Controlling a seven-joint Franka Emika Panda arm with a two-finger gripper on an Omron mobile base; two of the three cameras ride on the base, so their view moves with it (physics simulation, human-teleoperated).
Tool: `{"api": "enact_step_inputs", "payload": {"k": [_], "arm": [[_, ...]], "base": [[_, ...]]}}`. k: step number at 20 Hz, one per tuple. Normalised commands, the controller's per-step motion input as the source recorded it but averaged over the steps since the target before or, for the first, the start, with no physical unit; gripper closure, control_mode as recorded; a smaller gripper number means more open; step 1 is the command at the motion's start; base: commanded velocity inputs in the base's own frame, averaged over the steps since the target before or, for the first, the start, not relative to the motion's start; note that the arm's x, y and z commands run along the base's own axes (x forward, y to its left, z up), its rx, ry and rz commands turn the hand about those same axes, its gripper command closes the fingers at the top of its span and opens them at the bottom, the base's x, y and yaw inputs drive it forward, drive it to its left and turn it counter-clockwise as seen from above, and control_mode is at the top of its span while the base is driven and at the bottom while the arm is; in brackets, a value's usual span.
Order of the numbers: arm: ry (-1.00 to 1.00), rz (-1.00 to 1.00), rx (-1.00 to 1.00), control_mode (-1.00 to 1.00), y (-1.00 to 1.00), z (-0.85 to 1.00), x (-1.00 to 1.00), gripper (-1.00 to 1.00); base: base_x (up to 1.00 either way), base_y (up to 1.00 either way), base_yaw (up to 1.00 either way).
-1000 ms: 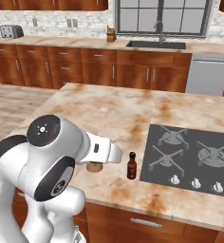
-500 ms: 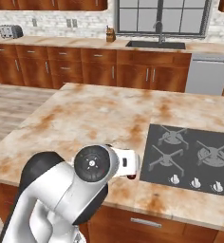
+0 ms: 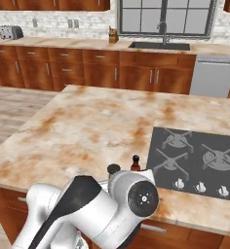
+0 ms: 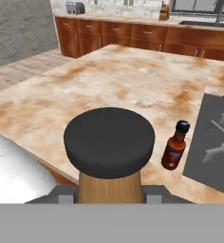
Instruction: Take 2 condiments from the cabinet and move them on the counter near the stove.Make sure the condiments are lined up with each other, next to each other.
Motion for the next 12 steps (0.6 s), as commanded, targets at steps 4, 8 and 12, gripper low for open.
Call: {"api": "enact_step_inputs", "payload": {"k": [4, 8, 12], "arm": [[-0.04, 0.19, 0.07, -1.0, -0.07, -0.26, 0.07, 1.0], [-0.05, 0.07, 0.04, -1.0, -0.17, -0.12, 0.22, 1.0], [-0.1, 0.0, 0.06, -1.0, -0.01, -0.13, 0.34, 1.0]], "base": [[0.0, 0.0, 0.0], [0.0, 0.0, 0.0], [0.0, 0.0, 0.0]]}}
